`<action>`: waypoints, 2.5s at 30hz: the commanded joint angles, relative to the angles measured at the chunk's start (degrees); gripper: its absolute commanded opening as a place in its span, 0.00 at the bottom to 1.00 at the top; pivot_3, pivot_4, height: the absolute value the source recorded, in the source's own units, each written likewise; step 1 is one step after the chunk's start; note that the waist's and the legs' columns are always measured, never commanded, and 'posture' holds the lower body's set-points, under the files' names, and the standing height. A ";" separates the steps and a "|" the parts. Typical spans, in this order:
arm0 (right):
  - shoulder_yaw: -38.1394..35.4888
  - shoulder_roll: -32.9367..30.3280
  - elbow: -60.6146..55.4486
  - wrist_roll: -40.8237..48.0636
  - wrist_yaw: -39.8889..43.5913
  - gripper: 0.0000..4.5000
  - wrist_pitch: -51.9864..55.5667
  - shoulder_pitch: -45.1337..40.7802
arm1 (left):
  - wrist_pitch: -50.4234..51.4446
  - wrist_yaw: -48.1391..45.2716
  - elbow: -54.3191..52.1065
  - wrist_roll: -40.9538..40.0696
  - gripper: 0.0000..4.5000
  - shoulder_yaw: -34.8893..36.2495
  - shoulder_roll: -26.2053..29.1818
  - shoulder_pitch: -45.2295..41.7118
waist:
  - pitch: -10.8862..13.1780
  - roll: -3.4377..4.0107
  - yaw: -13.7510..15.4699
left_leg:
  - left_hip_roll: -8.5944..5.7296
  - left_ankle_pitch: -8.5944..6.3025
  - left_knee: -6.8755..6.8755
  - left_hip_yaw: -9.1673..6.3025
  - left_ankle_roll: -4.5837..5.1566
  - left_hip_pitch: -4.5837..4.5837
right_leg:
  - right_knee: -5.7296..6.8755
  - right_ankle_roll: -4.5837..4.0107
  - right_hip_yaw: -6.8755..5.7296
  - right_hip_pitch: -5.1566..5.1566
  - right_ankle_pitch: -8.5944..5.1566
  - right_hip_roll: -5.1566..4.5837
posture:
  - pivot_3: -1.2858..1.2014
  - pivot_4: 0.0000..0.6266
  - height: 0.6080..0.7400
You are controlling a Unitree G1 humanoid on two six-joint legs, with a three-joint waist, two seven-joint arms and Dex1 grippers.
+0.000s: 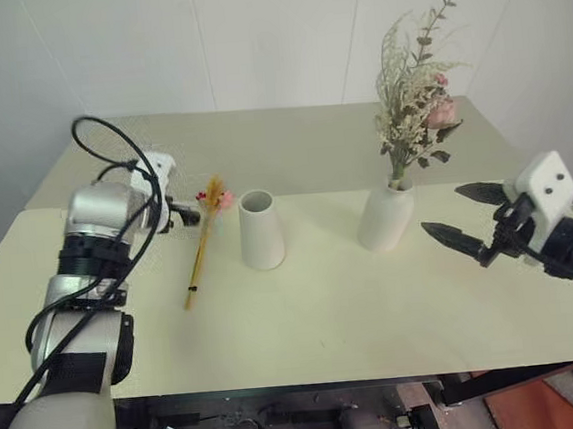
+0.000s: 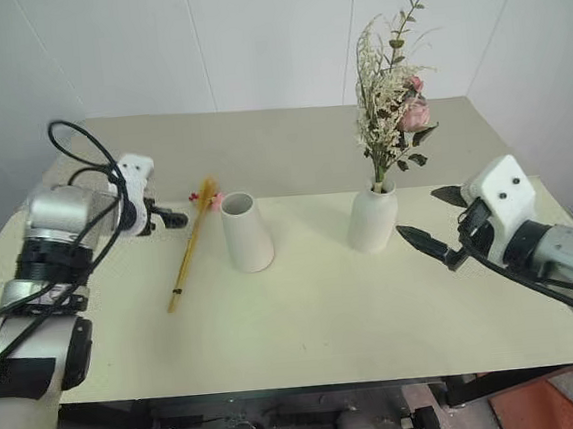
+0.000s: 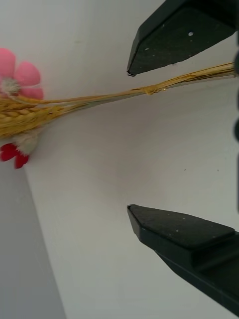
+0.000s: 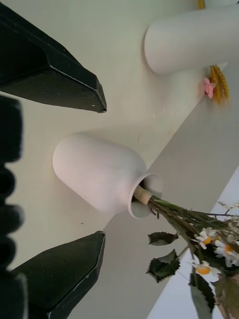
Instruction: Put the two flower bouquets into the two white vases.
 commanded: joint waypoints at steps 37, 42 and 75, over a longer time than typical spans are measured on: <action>-7.04 -0.78 -2.76 -2.90 -0.54 1.00 -1.73 4.74 | -33.52 7.12 12.95 1.09 0.00 15.64 -7.99 -4.52 | 0.00 -0.01 1.06 | -0.02 0.00 0.03 -0.03 0.00 -0.06 | -0.03 0.00 -0.04 0.02 0.01 -0.04 | 0.52 0.24 1.00; -7.08 -0.20 -2.41 -5.62 -0.64 1.00 -4.55 5.76 | -46.39 2.24 -0.62 -12.51 0.00 28.68 -11.44 -0.73 | 0.00 -0.01 1.60 | -0.02 0.00 0.05 0.00 -0.01 -0.07 | -0.02 -0.37 -0.04 0.04 0.26 -0.08 | 0.52 0.24 1.00; -14.70 3.76 -9.85 5.99 2.42 1.00 -2.16 12.78 | -47.03 -34.95 -4.55 -33.84 0.00 26.75 -17.17 6.26 | -0.02 0.00 1.64 | -0.03 0.01 0.12 -0.05 0.00 0.09 | -0.05 -0.03 -0.05 0.25 0.06 -0.04 | 0.52 0.24 1.00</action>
